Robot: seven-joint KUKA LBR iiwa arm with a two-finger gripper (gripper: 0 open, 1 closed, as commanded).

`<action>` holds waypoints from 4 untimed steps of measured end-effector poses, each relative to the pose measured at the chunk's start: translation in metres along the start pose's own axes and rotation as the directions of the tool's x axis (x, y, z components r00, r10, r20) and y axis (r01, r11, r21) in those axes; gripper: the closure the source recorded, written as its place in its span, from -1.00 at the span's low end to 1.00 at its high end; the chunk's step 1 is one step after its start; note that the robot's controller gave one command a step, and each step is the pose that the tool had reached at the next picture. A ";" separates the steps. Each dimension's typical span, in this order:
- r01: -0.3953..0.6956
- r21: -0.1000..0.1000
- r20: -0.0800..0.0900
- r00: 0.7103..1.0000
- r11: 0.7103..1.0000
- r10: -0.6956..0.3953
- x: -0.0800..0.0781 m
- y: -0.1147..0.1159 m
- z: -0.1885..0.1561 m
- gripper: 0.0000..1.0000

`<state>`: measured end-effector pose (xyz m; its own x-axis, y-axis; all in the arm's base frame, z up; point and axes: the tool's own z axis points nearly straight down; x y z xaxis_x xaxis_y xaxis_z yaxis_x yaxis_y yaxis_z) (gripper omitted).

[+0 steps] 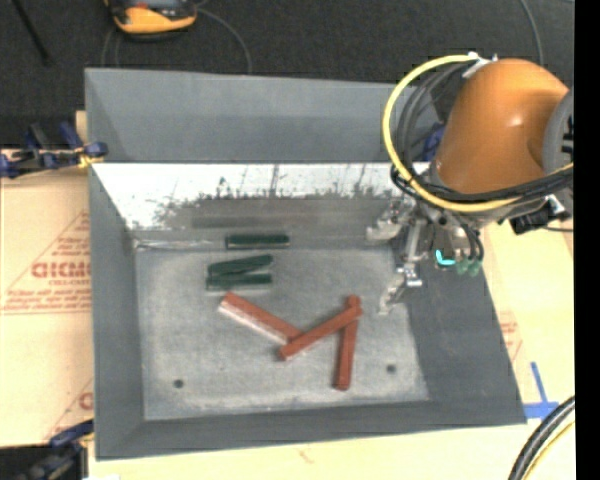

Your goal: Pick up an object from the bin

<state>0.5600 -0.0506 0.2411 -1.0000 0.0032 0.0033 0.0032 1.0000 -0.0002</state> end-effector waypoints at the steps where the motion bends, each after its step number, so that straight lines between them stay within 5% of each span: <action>1: 0.001 0.001 0.008 1.000 1.000 -0.001 -0.001 0.000 -0.004 -1.00; 2: 0.054 0.003 0.013 0.998 0.999 -0.055 0.000 0.020 0.052 -1.00; 3: 0.152 0.003 0.011 0.988 0.988 -0.152 0.009 0.066 0.120 -1.00; 4: 0.208 0.001 -0.003 0.978 0.978 -0.208 -0.006 0.042 0.158 1.00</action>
Offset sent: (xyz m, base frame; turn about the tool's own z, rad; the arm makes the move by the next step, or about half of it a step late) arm -0.0067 0.0576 -0.1460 -0.1499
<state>0.5661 -0.0088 0.0829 -0.9787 -0.2053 0.0066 -0.2053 0.9787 -0.0008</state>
